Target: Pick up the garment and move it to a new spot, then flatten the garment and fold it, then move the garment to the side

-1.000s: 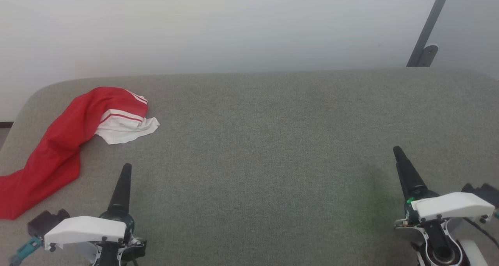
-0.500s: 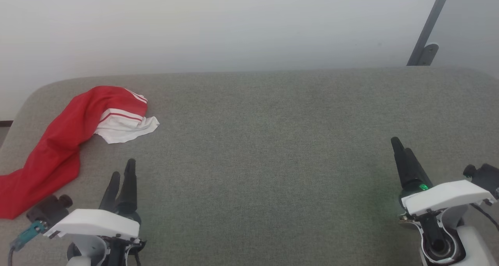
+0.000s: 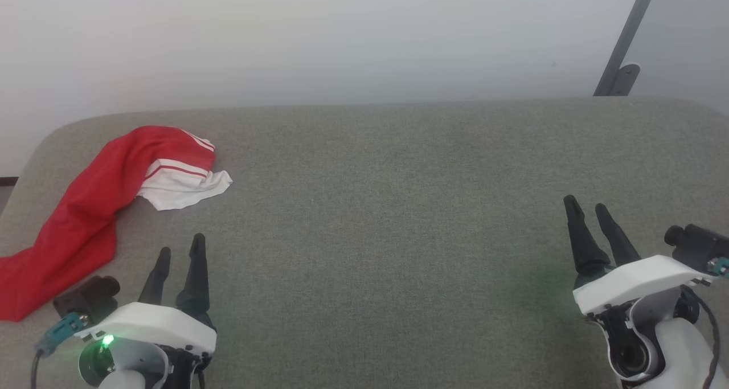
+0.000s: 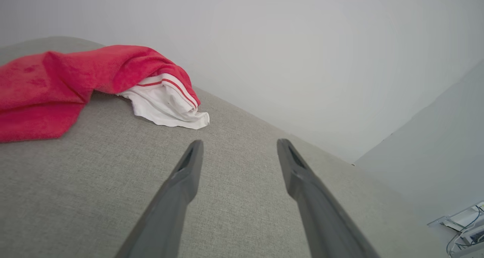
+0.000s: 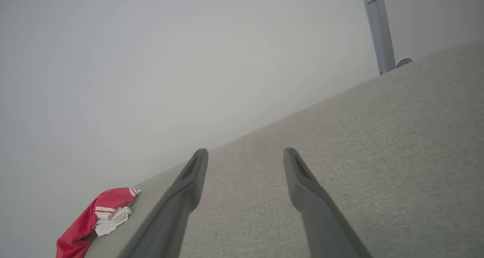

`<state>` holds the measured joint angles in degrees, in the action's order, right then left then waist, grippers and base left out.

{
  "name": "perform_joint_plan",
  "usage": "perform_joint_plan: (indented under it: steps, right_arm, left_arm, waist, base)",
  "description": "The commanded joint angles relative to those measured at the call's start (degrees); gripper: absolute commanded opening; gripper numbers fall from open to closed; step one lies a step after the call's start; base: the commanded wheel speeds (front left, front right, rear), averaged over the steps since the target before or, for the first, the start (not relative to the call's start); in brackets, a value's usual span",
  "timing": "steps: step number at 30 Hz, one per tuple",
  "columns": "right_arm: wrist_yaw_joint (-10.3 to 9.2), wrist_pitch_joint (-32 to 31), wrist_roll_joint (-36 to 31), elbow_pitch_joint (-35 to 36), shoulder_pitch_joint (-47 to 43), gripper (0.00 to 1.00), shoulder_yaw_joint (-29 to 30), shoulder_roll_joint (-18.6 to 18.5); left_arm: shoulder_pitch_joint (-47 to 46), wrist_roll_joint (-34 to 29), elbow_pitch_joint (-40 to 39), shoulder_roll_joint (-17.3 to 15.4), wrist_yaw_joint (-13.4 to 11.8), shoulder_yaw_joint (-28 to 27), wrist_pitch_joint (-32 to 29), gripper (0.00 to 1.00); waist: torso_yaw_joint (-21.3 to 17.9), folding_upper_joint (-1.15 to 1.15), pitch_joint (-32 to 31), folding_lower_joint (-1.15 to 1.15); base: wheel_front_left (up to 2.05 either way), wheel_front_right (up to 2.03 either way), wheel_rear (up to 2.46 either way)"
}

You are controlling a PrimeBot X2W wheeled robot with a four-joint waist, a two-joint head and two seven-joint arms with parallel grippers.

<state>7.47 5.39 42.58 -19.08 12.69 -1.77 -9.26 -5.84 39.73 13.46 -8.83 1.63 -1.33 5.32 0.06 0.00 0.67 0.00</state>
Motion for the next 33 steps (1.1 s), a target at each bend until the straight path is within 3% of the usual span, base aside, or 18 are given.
perform_joint_plan:
  steps: [1, 33]
  right_arm:
    - [0.02, 0.8, -2.7, 0.0, 1.7, 1.0, -0.3, -0.4]
    - [0.03, 5.7, -22.5, -5.2, 4.3, 1.0, 0.4, -1.3]
  left_arm:
    - [-0.6, -2.4, -0.5, -0.7, -0.5, 0.4, 0.8, 1.0]
    - [0.0, -19.6, 2.0, -2.3, -2.3, 1.8, 5.7, 1.0]
  waist:
    - [0.0, 0.0, -0.1, 0.0]
    - [-0.3, 0.0, -0.5, 0.0]
  base:
    - [0.0, 0.0, 0.0]
    - [0.0, 0.0, 0.0]
